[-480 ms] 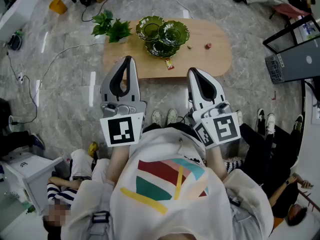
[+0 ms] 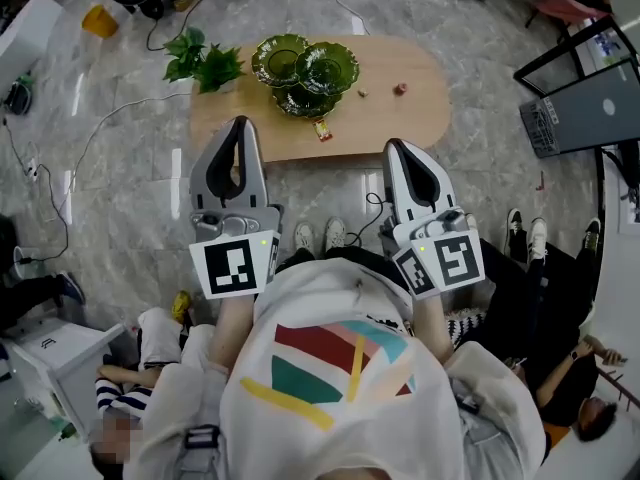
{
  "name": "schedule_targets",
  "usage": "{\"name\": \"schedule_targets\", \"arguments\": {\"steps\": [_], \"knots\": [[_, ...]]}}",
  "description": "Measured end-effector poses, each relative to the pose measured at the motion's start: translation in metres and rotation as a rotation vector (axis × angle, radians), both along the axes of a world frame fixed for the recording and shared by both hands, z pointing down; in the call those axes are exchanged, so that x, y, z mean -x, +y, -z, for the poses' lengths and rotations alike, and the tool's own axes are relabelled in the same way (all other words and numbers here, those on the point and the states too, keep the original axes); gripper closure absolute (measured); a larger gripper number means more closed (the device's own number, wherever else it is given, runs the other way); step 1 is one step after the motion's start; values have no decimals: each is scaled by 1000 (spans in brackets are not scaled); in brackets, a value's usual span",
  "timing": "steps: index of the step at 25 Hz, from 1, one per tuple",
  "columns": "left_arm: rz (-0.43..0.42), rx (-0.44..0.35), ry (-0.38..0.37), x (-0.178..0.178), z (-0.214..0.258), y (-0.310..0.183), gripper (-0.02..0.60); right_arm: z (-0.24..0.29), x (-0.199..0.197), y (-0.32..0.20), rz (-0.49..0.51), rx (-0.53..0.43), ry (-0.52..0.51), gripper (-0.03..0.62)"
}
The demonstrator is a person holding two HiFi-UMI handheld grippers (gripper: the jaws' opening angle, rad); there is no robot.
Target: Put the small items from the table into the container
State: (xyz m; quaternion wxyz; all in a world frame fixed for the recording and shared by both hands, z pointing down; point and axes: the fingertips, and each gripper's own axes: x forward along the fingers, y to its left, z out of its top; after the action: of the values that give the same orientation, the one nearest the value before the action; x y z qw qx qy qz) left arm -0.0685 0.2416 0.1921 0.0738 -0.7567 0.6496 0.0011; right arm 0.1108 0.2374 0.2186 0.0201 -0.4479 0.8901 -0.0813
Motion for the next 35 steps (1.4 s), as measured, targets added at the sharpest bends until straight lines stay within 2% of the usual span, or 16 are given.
{"name": "schedule_targets", "arguments": {"steps": [6, 10, 15, 21, 26, 28, 32, 35], "knots": [[-32, -39, 11, -39, 5, -16, 574, -11, -47, -11, -34, 23, -18, 579], [-46, -5, 26, -57, -5, -20, 574, -23, -65, -19, -40, 51, -18, 579], [-64, 29, 10, -66, -21, -39, 574, -37, -73, -36, -36, 80, -13, 577], [-48, 12, 23, -44, -25, -98, 574, -42, -64, -92, -48, 93, 0, 577], [-37, -8, 49, -10, -25, -163, 574, -29, -34, -165, -53, 56, 7, 577], [-54, 6, 55, -1, -29, -190, 573, -25, -22, -196, -61, 52, 20, 577], [-67, 2, 68, 18, -29, -237, 574, -22, -17, -239, -114, 60, 30, 577], [-76, 30, 80, 22, -38, -267, 574, -24, -29, -260, -170, 63, 46, 577]]}}
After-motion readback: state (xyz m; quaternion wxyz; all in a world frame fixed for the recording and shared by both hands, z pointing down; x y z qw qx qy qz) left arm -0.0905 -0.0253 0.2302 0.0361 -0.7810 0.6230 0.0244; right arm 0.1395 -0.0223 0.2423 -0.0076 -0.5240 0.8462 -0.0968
